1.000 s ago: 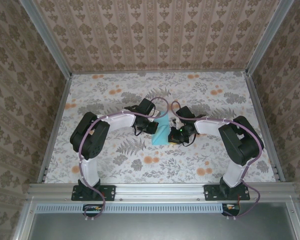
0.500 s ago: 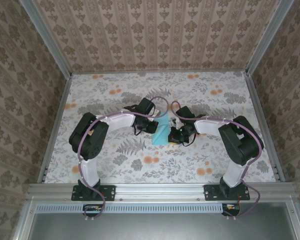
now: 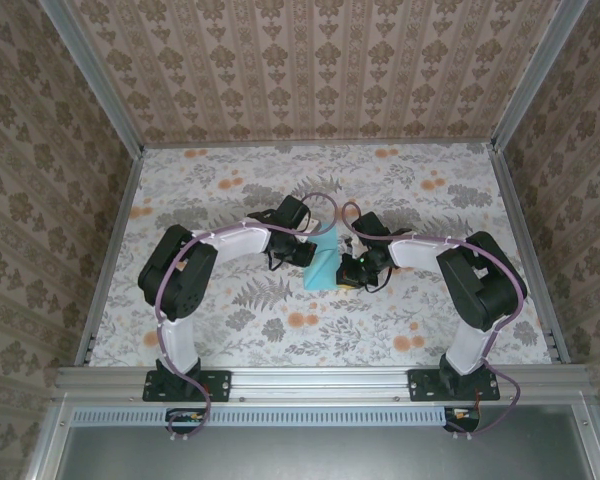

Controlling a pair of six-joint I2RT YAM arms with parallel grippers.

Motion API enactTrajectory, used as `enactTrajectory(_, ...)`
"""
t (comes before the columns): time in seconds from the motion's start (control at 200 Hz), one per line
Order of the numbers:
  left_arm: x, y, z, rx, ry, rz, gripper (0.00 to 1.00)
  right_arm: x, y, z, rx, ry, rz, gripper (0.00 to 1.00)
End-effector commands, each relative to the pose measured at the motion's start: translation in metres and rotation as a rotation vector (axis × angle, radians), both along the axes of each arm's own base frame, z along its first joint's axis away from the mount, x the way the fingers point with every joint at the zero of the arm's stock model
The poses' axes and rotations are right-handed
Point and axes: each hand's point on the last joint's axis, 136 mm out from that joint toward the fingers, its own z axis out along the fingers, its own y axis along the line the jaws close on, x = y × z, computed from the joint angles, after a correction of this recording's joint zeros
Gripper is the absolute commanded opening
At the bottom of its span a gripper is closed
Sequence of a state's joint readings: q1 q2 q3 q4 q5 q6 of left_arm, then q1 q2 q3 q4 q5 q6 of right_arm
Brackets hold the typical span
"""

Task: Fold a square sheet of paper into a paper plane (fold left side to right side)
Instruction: Fold the triangle a second time at the center of the table.

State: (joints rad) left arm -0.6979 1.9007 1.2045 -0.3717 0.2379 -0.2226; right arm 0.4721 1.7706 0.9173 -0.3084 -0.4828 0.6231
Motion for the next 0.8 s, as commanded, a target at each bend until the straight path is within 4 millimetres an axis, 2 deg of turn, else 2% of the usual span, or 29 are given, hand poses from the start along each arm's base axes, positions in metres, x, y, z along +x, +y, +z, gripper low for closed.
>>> enactTrajectory(0.0, 0.006, -0.003, 0.007, 0.003, -0.024, -0.018, 0.04, -0.021, -0.018, -0.027, -0.110, 0.093, 0.009, 0.04)
enactTrajectory(0.795, -0.002, 0.003, -0.008, 0.032, 0.005, -0.021, 0.04, -0.021, -0.018, -0.028, -0.113, 0.096, 0.011, 0.04)
